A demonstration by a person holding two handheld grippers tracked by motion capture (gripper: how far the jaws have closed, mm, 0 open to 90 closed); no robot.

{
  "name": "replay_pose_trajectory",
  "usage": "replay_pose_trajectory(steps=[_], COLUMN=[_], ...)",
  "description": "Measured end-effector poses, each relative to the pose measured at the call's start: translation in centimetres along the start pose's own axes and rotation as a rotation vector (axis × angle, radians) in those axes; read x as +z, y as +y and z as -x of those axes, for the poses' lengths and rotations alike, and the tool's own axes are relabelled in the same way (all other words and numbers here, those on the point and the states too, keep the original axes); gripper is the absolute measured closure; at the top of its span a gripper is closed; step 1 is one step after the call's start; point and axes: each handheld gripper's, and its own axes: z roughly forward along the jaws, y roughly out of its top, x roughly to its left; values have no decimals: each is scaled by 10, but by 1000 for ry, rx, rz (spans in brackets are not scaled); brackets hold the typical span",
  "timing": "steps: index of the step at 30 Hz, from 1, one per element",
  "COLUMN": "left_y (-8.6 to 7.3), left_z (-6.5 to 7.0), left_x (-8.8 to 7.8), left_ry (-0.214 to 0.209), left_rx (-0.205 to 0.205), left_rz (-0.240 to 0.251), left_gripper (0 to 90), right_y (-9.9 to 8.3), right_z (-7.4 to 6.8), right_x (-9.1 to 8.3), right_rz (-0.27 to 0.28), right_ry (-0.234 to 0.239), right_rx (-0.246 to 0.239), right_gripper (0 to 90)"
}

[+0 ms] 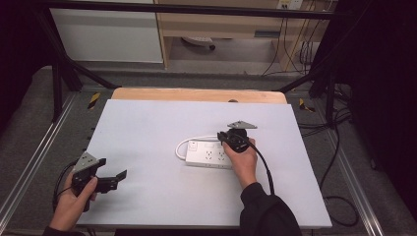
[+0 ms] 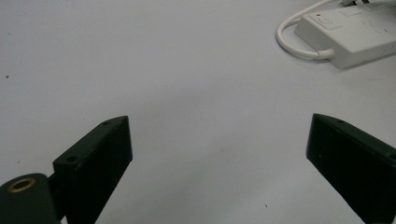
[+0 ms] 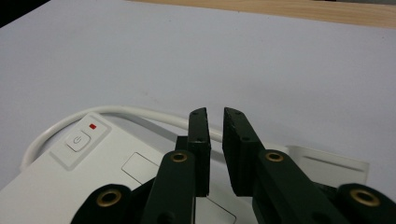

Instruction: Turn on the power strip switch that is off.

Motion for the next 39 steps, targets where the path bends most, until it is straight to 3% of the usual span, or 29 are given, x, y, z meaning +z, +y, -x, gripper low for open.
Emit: replay_pose_trajectory(steps=[10,19,39], left_y=[0,0,0], left_z=[0,0,0], left_x=[0,0,0], left_ry=[0,0,1], left_rx=[0,-1,3], left_rz=[0,0,-2], left_gripper=[70,70,70], right_y=[-4,-11,-23], right_z=[-10,-10,-9], right_x=[-4,-14,-15], right_rz=[-8,-2,-4], right_ry=[21,21,27], right_rx=[-28,-45,-33], right_gripper=[867,900,900])
